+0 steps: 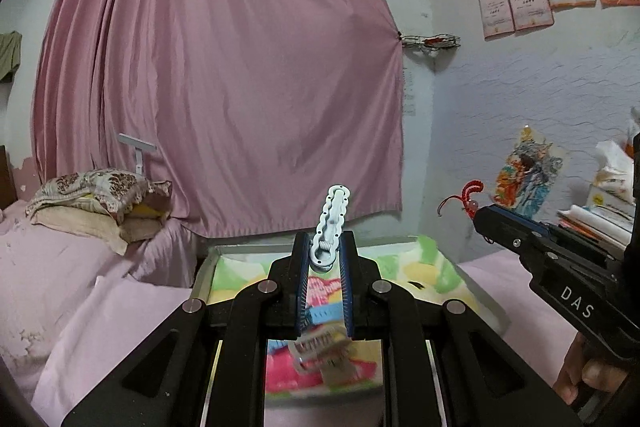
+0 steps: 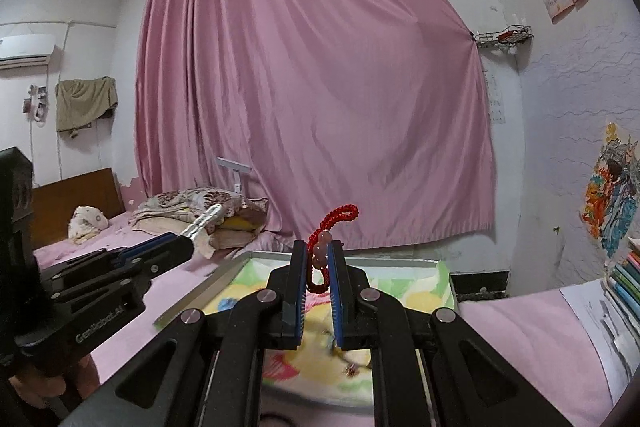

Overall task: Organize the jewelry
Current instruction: 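Lift the keychain and red cord and carry both over the tray, then lower the keychain and red cord into the tray and open both grippers, then withdraw both grippers from the tray back over the bed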

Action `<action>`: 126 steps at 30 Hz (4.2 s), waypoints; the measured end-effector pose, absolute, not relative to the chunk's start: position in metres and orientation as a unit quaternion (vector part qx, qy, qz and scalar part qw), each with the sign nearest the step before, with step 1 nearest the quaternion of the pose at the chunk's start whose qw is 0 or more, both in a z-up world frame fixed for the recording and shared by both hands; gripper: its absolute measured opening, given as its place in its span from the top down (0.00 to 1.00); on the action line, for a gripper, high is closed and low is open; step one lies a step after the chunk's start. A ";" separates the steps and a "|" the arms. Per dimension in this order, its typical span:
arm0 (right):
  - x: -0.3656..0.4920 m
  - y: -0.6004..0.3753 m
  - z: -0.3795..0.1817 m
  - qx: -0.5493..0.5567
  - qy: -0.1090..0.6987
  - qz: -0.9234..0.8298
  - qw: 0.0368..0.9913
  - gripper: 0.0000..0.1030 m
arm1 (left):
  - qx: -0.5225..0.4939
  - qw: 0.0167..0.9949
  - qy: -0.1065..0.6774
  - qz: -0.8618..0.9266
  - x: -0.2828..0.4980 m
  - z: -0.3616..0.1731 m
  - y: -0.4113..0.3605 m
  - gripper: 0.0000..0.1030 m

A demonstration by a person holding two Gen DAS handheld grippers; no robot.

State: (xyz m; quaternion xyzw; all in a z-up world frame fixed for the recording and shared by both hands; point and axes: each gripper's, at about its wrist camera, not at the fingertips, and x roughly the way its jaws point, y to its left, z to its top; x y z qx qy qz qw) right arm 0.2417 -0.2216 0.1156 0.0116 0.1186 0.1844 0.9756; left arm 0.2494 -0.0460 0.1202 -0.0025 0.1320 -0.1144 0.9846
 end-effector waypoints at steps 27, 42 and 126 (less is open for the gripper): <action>0.355 -0.240 0.040 0.053 0.326 0.149 0.932 0.90 | 0.003 0.926 0.353 -0.134 0.389 0.038 -0.084 0.89; 0.376 -0.240 0.018 0.054 0.416 0.149 0.896 0.90 | 0.028 0.885 0.442 -0.142 0.411 0.004 -0.107 0.89; 0.126 -0.212 0.035 -0.018 0.189 0.114 0.975 0.00 | -0.039 0.980 0.184 -0.057 0.112 0.047 0.027 0.04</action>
